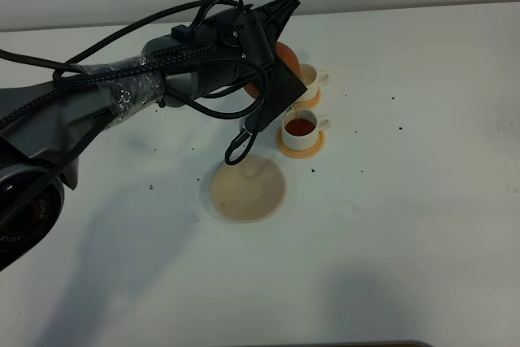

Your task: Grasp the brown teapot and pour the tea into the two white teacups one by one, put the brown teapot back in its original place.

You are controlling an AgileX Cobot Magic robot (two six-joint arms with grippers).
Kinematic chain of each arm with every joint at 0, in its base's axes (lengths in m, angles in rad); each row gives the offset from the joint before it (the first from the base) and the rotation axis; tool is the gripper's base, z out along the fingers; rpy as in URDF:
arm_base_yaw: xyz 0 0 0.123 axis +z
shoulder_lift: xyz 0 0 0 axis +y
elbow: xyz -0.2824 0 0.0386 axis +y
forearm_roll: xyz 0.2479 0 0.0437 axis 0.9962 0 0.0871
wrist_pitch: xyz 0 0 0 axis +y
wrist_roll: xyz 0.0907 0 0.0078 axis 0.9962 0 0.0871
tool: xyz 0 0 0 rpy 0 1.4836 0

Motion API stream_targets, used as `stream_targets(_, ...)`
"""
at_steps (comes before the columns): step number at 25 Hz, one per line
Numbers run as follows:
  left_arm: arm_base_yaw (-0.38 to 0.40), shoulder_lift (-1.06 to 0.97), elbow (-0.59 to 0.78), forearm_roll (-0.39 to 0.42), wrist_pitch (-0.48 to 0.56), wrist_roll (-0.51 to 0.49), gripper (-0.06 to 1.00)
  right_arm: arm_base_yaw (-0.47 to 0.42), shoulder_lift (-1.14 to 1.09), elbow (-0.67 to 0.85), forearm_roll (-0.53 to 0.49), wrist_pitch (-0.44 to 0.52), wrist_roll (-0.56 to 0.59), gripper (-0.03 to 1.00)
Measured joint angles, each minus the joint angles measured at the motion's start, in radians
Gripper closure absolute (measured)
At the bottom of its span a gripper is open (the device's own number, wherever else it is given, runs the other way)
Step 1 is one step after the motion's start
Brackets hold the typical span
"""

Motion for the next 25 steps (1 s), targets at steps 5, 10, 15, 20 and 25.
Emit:
stream_targets(5,0.0,0.0,0.0,0.0,0.005,0.007,0.83,0.0,0.0,0.0,0.0,0.0,0.0,0.73)
stream_targets(10,0.0,0.0,0.0,0.0,0.005,0.007,0.83,0.0,0.0,0.0,0.0,0.0,0.0,0.73)
stream_targets(15,0.0,0.0,0.0,0.0,0.005,0.011,0.83,0.0,0.0,0.0,0.0,0.0,0.0,0.73)
stream_targets(20,-0.003,0.0,0.0,0.0,0.005,0.015,0.83,0.0,0.0,0.0,0.0,0.0,0.0,0.73)
stream_targets(25,-0.006,0.0,0.0,0.0,0.004,0.028,0.83,0.0,0.0,0.0,0.0,0.0,0.0,0.73)
